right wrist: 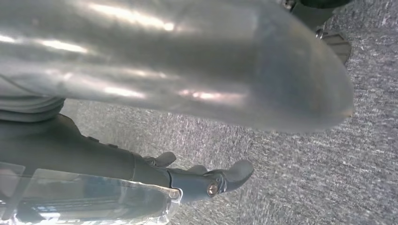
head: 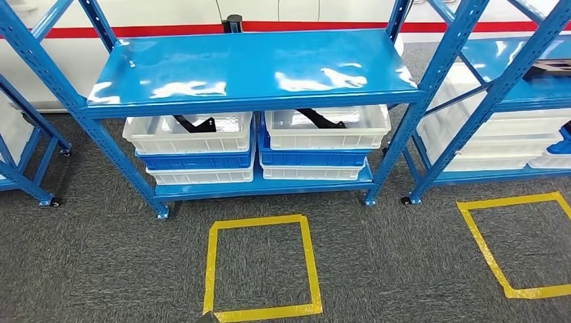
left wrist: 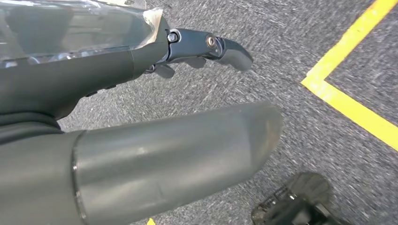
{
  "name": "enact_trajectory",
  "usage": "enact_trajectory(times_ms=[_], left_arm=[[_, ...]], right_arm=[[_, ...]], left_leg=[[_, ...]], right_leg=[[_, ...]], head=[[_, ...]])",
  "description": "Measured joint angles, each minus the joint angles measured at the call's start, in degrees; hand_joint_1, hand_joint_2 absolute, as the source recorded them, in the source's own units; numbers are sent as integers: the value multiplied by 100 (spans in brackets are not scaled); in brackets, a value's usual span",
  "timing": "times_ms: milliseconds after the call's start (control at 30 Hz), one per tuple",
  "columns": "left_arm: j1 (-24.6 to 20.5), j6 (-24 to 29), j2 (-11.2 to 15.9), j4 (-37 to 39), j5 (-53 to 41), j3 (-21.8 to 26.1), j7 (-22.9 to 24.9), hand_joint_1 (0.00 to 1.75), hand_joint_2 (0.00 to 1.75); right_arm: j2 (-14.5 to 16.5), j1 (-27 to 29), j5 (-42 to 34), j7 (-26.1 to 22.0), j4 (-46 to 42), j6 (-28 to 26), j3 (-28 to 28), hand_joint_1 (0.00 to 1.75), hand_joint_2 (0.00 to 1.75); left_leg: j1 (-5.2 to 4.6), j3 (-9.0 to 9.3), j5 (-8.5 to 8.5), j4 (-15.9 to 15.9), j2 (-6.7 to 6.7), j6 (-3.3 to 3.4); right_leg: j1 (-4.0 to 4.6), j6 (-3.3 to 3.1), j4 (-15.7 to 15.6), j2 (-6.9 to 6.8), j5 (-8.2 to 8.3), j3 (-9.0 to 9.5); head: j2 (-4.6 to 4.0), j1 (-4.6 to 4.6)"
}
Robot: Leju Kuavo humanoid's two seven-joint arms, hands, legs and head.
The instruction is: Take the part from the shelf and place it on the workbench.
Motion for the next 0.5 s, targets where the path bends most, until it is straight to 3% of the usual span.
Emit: enact_trajectory(times_ms=[67, 100, 167, 233, 267, 333, 367, 433, 500], left_arm=[[-4, 3, -6, -16, -3, -5, 4, 0, 0], [-10, 4, -11, -25, -5, -10, 5, 0, 0], [-17, 3, -19, -31, -6, -21, 9, 0, 0], [-9, 1, -22, -31, -6, -30, 14, 0, 0], [-4, 1, -22, -31, -6, -34, 17, 0, 0], [0, 1, -31, -33, -6, -40, 23, 0, 0], [-2, 1, -36, -35, -6, -42, 25, 0, 0], [-7, 1, -42, -40, -6, -43, 28, 0, 0], [-11, 0, -44, -44, -6, -43, 31, 0, 0]], right_arm=[[3, -7, 5, -1, -5, -5, -10, 0, 0], [5, -11, 8, -2, -8, -7, -12, 0, 0], [9, -7, 10, -2, -9, -8, -16, 0, 0], [8, 19, 22, -2, -9, -11, -23, 0, 0], [8, 30, 37, -2, -9, -14, -31, 0, 0], [7, 33, 76, -2, -9, -21, -57, 0, 0], [7, 27, 93, -2, -9, -22, -75, 0, 0], [9, 16, 110, -2, -9, -23, -103, 0, 0], [11, 16, 112, -2, -9, -24, -114, 0, 0]], left_leg=[[6, 57, -3, -49, 4, 89], [13, 90, -11, -69, 9, 131], [-6, 133, -59, -75, 18, 194], [-23, 194, -119, -75, 4, 218], [-27, 240, -153, -74, -7, 216], [-29, 353, -236, -75, -23, 188], [-44, 393, -283, -74, -25, 160], [-69, 435, -357, -80, -23, 102], [-70, 453, -382, -100, -19, 64]], right_leg=[[-2, 36, 158, -20, -78, -54], [1, 34, 411, -29, -171, -186], [0, 8, 1211, -36, -412, -662], [0, 35, 1715, -36, -459, -1050], [-1, 73, 1646, -36, -343, -1084], [-2, 154, 897, -48, 98, -837], [13, 153, 530, -56, 269, -679], [46, 79, 147, -63, 407, -491], [73, 7, 145, -55, 381, -467]], head=[[0, 6], [0, 14], [1, 26], [-1, 27], [0, 28], [0, 31], [0, 31], [-1, 25], [0, 21]])
